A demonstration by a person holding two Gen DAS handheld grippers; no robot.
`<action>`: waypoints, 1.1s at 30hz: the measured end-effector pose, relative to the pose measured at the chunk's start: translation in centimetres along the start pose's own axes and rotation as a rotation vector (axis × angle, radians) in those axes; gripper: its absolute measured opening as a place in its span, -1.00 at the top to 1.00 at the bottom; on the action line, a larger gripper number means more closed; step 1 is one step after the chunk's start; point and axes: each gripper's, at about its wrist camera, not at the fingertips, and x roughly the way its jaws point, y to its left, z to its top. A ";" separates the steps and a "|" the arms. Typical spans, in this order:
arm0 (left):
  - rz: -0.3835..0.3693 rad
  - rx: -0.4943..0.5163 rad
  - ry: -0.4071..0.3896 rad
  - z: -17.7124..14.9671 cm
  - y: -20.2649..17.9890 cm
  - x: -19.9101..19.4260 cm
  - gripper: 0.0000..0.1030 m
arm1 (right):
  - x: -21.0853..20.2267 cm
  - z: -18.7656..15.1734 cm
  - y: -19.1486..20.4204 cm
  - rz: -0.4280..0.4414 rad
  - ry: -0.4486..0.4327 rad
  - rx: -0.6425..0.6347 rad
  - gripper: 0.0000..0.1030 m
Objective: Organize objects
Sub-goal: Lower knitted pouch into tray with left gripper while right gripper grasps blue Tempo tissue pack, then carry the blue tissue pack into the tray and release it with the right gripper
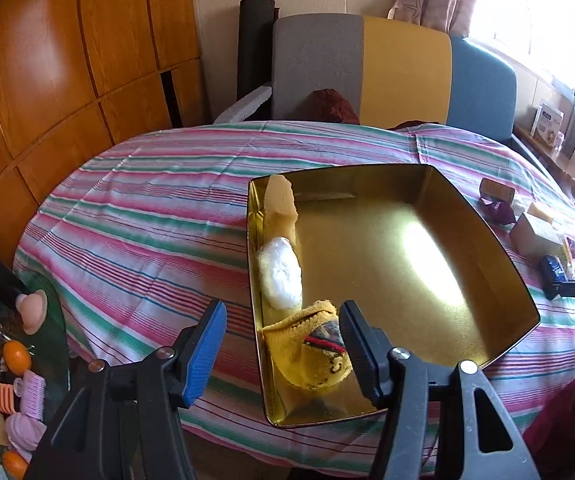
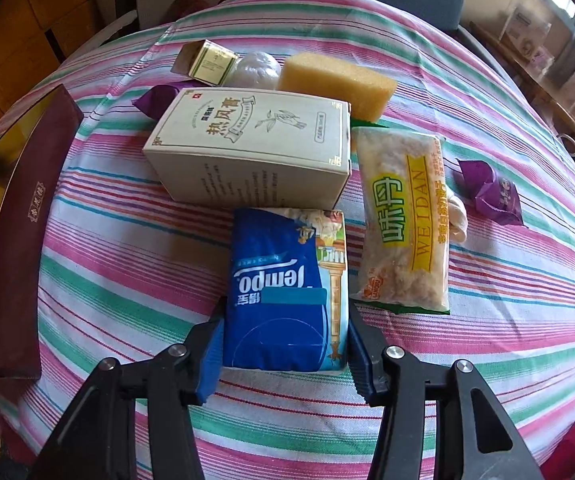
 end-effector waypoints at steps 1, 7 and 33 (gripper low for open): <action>-0.002 -0.006 0.001 -0.1 0.1 0.0 -0.15 | 0.6 0.2 0.0 -0.003 -0.001 0.008 -0.02; -0.022 -0.039 0.010 -0.6 0.8 0.2 -0.15 | 1.4 0.2 1.1 -0.019 -0.012 0.053 -0.02; -0.082 -0.124 0.059 -1.2 3.4 1.3 -0.15 | -6.8 -0.5 4.3 0.086 -0.182 0.085 -0.01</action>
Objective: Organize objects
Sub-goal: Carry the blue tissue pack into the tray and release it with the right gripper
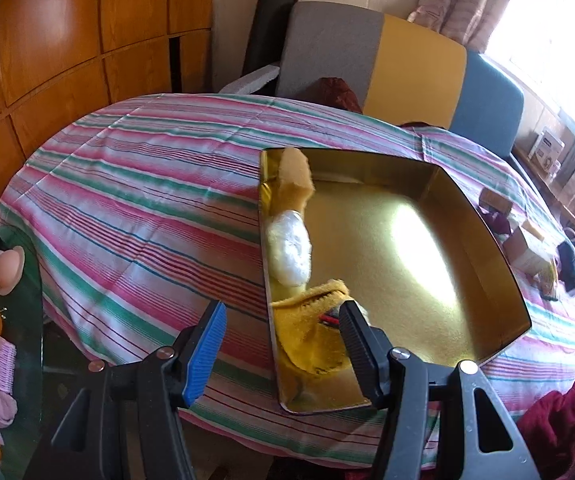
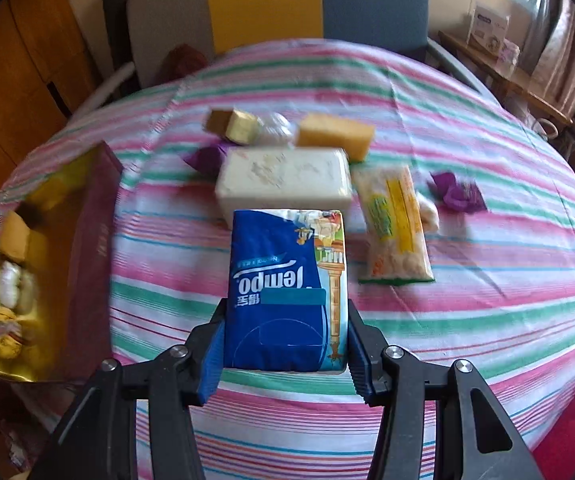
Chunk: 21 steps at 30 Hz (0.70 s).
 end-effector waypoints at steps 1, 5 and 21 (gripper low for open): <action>0.008 -0.008 -0.001 0.1 0.4 0.0 -0.15 | -1.0 0.5 1.1 0.029 -0.026 -0.016 -0.01; 0.043 -0.051 -0.018 0.6 2.4 -0.4 -0.15 | -3.5 1.7 7.9 0.155 -0.092 -0.139 -0.01; 0.053 -0.113 0.022 -0.2 5.2 1.2 -0.15 | 8.9 -2.0 30.7 0.330 0.214 -0.413 -0.03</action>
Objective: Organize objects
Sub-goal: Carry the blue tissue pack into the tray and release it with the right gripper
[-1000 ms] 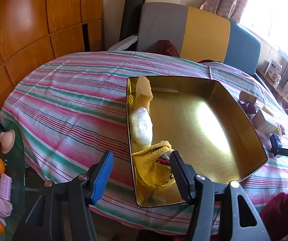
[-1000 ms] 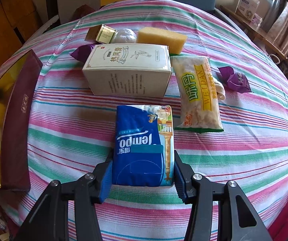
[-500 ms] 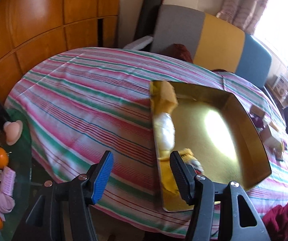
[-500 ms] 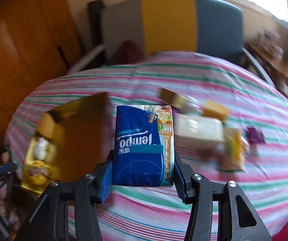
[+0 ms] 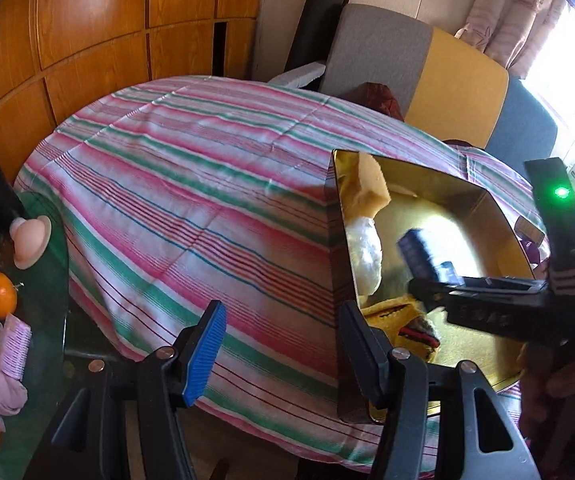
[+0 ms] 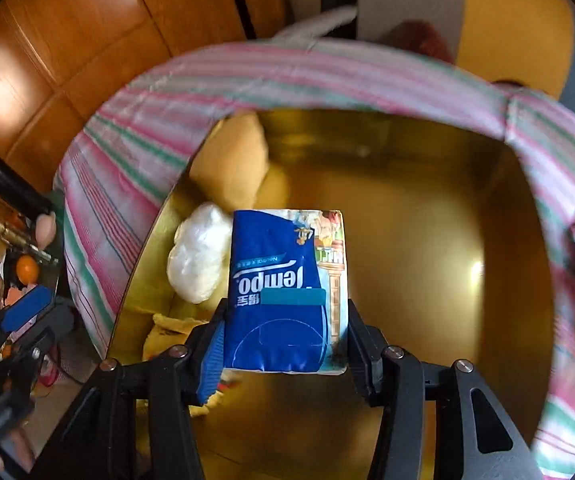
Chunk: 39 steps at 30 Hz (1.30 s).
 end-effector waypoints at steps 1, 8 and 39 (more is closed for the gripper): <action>0.000 -0.002 0.005 -0.1 0.1 0.2 -0.15 | 0.5 -0.1 0.4 0.013 0.008 0.001 -0.05; 0.001 -0.008 0.009 -0.1 0.4 0.4 -0.15 | 1.5 -1.2 0.1 0.076 0.015 0.014 -0.14; -0.071 0.244 -0.035 0.6 -9.9 -2.6 -0.15 | -16.7 -8.9 -21.0 -0.235 -0.331 0.333 -0.54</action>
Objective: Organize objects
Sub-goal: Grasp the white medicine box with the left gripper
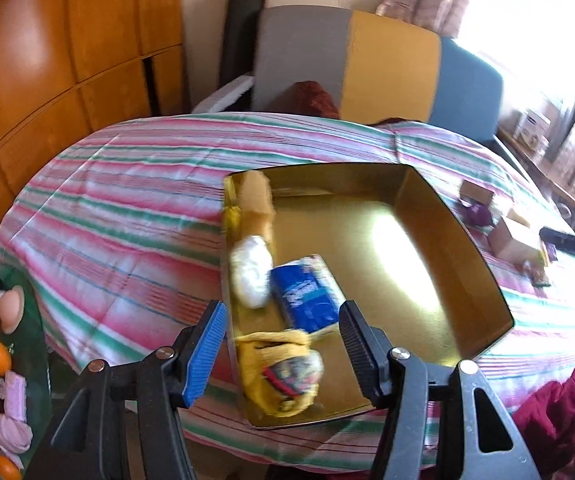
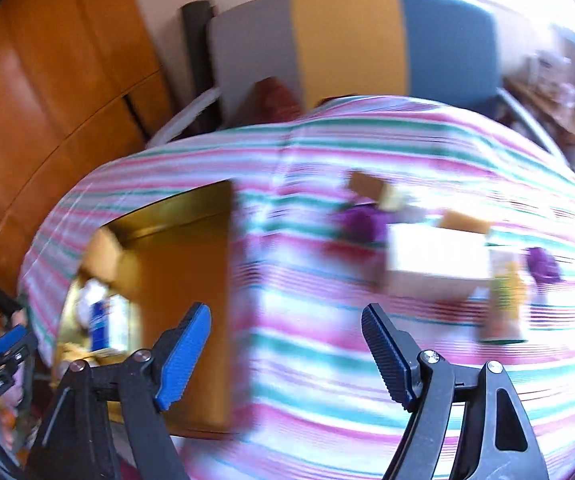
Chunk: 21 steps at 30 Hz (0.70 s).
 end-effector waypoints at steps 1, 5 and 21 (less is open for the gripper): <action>-0.005 0.015 -0.001 0.1 -0.5 -0.1 -0.15 | -0.5 0.3 -1.7 -0.034 -0.010 0.016 -0.54; -0.010 0.076 0.000 0.7 -3.1 0.1 -0.15 | -2.7 1.0 -8.1 -0.147 -0.082 0.107 -0.57; -0.190 0.265 0.039 3.6 -15.3 1.3 -0.15 | -4.8 -1.6 -23.0 -0.298 -0.178 0.610 -0.56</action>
